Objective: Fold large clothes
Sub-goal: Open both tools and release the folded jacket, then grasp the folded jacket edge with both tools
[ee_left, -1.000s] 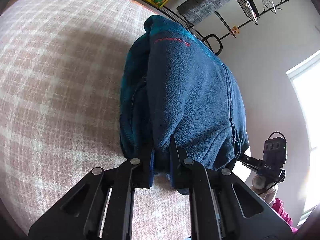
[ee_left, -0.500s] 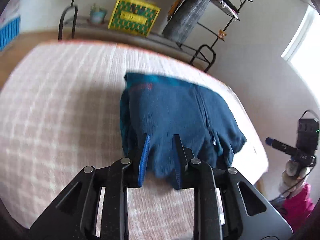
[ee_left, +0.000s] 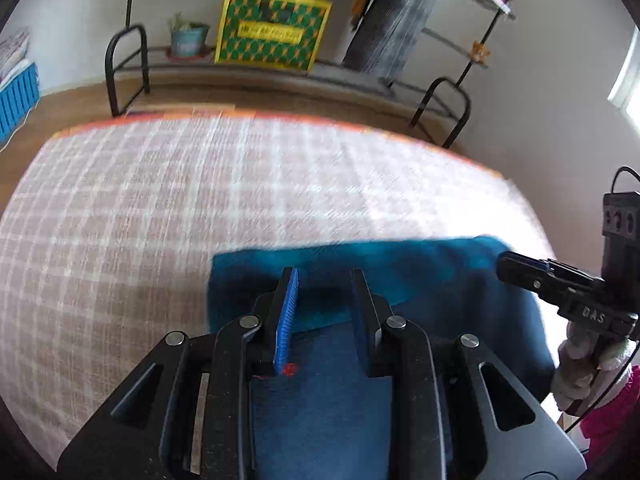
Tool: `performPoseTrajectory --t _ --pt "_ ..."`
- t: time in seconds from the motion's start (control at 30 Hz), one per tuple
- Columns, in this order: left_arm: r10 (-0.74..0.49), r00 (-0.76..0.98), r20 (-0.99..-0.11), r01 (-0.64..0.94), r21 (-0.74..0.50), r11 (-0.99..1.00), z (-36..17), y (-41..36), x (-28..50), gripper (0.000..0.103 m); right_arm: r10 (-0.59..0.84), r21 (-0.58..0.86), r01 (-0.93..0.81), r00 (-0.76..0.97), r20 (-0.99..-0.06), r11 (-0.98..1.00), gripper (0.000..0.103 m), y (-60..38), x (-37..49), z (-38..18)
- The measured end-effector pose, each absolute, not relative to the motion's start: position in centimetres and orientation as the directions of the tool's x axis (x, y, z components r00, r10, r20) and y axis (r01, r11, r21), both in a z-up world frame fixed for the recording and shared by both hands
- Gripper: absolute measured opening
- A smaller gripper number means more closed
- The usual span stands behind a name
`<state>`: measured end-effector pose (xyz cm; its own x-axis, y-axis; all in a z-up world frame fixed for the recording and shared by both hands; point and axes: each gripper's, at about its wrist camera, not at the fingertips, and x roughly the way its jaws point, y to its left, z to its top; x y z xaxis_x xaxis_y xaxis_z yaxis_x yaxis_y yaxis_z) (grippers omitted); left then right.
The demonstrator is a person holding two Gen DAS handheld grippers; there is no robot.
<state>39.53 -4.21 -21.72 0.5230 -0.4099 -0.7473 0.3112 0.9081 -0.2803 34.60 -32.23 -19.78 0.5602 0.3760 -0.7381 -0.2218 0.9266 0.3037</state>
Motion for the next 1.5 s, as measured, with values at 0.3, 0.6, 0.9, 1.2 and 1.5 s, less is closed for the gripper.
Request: performPoseTrajectory --t 0.3,0.6,0.9,1.2,1.5 --pt "-0.516 0.491 -0.702 0.343 -0.389 0.855 -26.0 -0.7 39.2 0.026 0.323 0.231 -0.235 0.528 -0.786 0.944 0.030 -31.6 33.3 -22.7" --pt "-0.515 0.511 -0.689 0.412 -0.329 0.850 -22.3 -0.6 31.0 0.026 0.384 0.325 -0.205 0.518 -0.764 0.923 0.032 -34.4 25.7 -20.5" --pt "-0.491 0.441 -0.751 0.409 -0.319 0.855 -26.6 -0.2 29.4 0.028 0.373 0.347 -0.138 0.382 -0.845 0.928 0.032 -36.5 20.9 -25.2" --pt "-0.561 0.477 -0.676 0.334 -0.451 0.828 -23.9 4.5 27.5 0.048 0.386 0.368 -0.156 0.585 -0.713 0.916 0.051 -40.0 17.4 -20.0" --pt "-0.747 0.411 -0.524 0.084 -0.794 0.603 -26.1 9.9 34.7 0.080 0.422 0.485 -0.085 0.636 -0.646 0.870 0.091 -43.3 22.4 -21.3"
